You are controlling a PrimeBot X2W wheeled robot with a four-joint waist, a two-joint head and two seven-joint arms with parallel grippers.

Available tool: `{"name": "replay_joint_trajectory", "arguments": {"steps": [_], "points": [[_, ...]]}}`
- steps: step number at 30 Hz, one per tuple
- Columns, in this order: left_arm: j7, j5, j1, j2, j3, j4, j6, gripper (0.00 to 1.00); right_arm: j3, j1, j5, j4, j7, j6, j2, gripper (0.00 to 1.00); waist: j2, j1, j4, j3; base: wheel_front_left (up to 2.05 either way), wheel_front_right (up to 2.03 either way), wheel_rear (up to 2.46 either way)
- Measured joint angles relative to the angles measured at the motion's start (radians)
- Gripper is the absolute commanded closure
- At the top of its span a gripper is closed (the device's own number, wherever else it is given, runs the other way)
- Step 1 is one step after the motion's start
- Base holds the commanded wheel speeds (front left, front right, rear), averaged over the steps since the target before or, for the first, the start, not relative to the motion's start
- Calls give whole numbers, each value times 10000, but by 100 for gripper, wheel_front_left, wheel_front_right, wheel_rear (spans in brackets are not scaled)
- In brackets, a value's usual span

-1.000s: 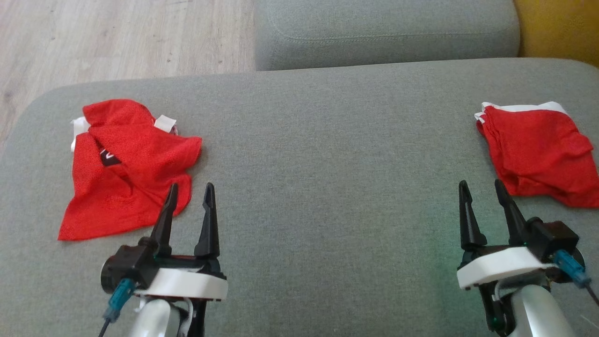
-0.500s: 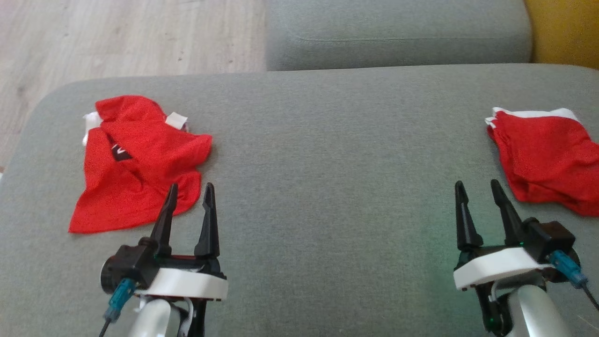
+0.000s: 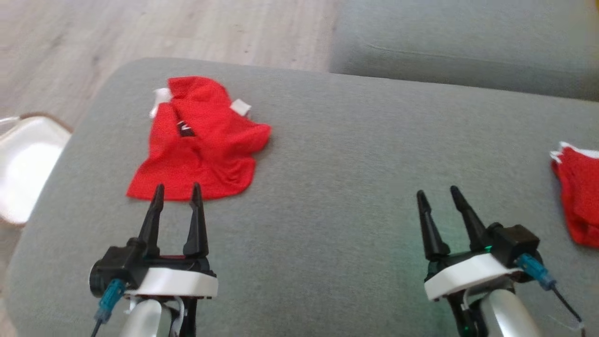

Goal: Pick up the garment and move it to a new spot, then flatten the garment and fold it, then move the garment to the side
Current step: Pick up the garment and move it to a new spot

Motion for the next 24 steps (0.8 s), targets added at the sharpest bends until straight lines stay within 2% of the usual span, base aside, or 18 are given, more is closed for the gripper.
{"name": "replay_joint_trajectory", "arguments": {"steps": [6, 11, 20, 24], "points": [[0, 155, 151, 4, 336, 50, 2, 0, 660, 15, 307, 82, -10, 0, 0, 0, 0, 0, 711, -144, 0, 0, 0], [0, 169, 262, 6, 512, 67, 0, 0, 1060, 31, 483, 167, -12, 0, 2, 0, 0, -1, 1017, -226, 0, 0, 0], [0, 357, 218, 29, 963, 75, -19, 0, 1202, 32, 485, 165, -88, 0, 0, 0, 0, 0, 875, 68, 0, 0, 0], [0, 537, -288, 290, 1047, 267, -148, 0, 968, -36, 249, -19, -82, 0, 0, 0, 0, 0, 669, 444, 0, 0, 0]]}}
